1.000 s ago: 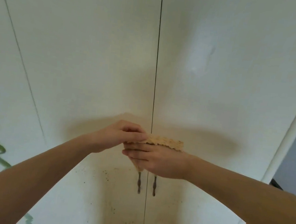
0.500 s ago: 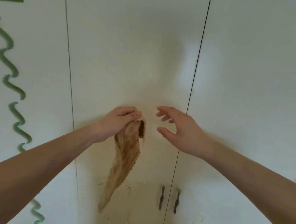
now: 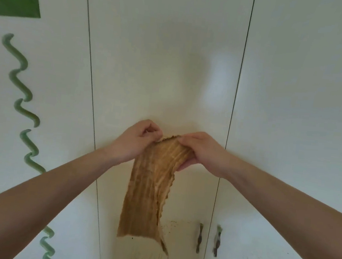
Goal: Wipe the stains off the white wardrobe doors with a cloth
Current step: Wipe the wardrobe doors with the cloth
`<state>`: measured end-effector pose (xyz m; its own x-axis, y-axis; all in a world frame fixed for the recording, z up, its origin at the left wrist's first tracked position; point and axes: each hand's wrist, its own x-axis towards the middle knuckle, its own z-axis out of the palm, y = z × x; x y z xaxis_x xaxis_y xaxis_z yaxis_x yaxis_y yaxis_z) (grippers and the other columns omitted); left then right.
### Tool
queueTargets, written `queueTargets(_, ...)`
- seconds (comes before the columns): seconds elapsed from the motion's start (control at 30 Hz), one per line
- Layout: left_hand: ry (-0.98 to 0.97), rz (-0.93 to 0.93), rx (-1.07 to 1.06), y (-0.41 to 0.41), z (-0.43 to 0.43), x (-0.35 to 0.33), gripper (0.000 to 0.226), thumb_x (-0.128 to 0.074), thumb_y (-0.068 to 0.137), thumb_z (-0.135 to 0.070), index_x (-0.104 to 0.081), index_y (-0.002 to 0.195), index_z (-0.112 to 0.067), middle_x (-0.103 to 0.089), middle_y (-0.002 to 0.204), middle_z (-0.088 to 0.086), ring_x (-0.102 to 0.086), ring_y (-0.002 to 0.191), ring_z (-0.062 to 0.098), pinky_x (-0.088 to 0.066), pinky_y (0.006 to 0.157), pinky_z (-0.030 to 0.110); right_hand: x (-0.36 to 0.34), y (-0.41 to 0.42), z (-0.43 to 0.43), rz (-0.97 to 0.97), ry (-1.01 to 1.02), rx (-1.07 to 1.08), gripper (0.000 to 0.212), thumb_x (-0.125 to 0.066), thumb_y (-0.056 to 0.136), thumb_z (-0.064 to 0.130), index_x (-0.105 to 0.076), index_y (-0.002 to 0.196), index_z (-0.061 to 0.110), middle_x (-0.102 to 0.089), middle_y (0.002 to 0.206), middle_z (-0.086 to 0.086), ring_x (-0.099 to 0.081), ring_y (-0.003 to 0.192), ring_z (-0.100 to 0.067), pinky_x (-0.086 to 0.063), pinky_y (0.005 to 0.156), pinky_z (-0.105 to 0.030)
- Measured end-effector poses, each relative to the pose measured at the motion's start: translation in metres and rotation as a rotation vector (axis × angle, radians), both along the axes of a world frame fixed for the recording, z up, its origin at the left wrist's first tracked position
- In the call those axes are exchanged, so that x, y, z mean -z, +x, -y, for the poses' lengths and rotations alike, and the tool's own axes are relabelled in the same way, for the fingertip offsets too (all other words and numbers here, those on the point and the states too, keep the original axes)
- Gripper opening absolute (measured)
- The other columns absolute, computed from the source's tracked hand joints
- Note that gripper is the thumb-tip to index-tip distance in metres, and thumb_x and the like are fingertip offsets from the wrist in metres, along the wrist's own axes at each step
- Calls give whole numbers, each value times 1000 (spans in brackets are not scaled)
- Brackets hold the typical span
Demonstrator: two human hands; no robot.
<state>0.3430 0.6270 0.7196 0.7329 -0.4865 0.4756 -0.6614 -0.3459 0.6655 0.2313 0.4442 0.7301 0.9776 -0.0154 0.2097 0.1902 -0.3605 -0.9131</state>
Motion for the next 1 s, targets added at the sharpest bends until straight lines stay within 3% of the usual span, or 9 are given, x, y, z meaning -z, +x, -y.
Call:
queueTargets(0.1, -96, 221, -35, -11, 3, 0, 6, -64, 98, -25, -62, 102, -22, -62, 103, -5, -60, 87, 2, -45, 76, 14, -10, -3, -2, -69, 156, 0, 42, -39, 108, 14, -72, 94, -7, -75, 80, -23, -73, 67, -36, -65, 67, -41)
queueTargets(0.17, -136, 112, 90, -25, 5, -5, 9, -67, 96, -24, -66, 92, -15, -71, 84, 0, -65, 74, 8, -52, 70, 22, -14, -4, 0, -55, 206, 59, 38, -41, 107, 14, -71, 93, -4, -75, 77, -19, -73, 62, -32, -65, 65, -38)
queueTargets(0.23, -38, 20, 200, -38, 9, -6, 19, -72, 94, -28, -68, 88, -10, -73, 76, 5, -70, 70, 16, -58, 66, 33, -17, -6, 3, -31, 198, 100, 34, -45, 104, 12, -71, 97, -8, -74, 79, -19, -73, 66, -31, -65, 67, -39)
queueTargets(0.43, -13, 71, 205, -41, 22, 0, 20, -79, 89, -22, -68, 87, -5, -73, 78, 12, -66, 63, 10, -51, 63, 22, -19, -16, 12, -18, 133, 45, 20, -57, 97, 0, -74, 98, -10, -76, 96, -24, -77, 88, -35, -64, 84, -42)
queueTargets(0.5, -10, 45, 233, -38, 24, -3, 18, -76, 91, -25, -74, 90, -7, -75, 79, 10, -71, 67, 17, -59, 69, 32, -17, -19, 19, 12, 96, 35, 18, -57, 97, -5, -71, 105, -12, -76, 103, -27, -77, 94, -34, -63, 89, -41)
queueTargets(0.63, 51, 14, 318, -34, 27, -6, 32, -65, 97, -38, -78, 93, -9, -76, 86, 17, -74, 83, 33, -60, 85, 52, -11, -19, 27, 94, 86, 59, 17, -58, 100, -3, -70, 108, -12, -76, 98, -25, -76, 78, -23, -65, 82, -33)
queueTargets(0.8, 39, -66, 398, -38, 30, -7, 37, -49, 108, -27, -71, 97, 0, -68, 87, 21, -66, 82, 24, -61, 83, 45, -12, -14, 26, 174, 140, 114, 9, -63, 99, 0, -70, 94, 1, -74, 79, -13, -68, 62, -14, -61, 71, -27)
queueTargets(0.9, -92, -234, 422, -43, 33, -4, 35, -45, 109, -18, -67, 94, 4, -63, 78, 5, -62, 75, 14, -58, 70, 30, -13, -14, 24, 175, 257, 106, 19, -64, 99, 1, -65, 117, 7, -70, 74, -8, -62, 61, -15, -57, 67, -25)
queueTargets(1.0, -225, -352, 391, -46, 35, -2, 37, -43, 110, -19, -69, 90, 0, -69, 75, 6, -67, 71, 19, -61, 67, 32, -16, -15, 25, 173, 294, 68, 34, -62, 99, -1, -59, 132, 8, -65, 74, -9, -58, 64, -19, -56, 66, -26)
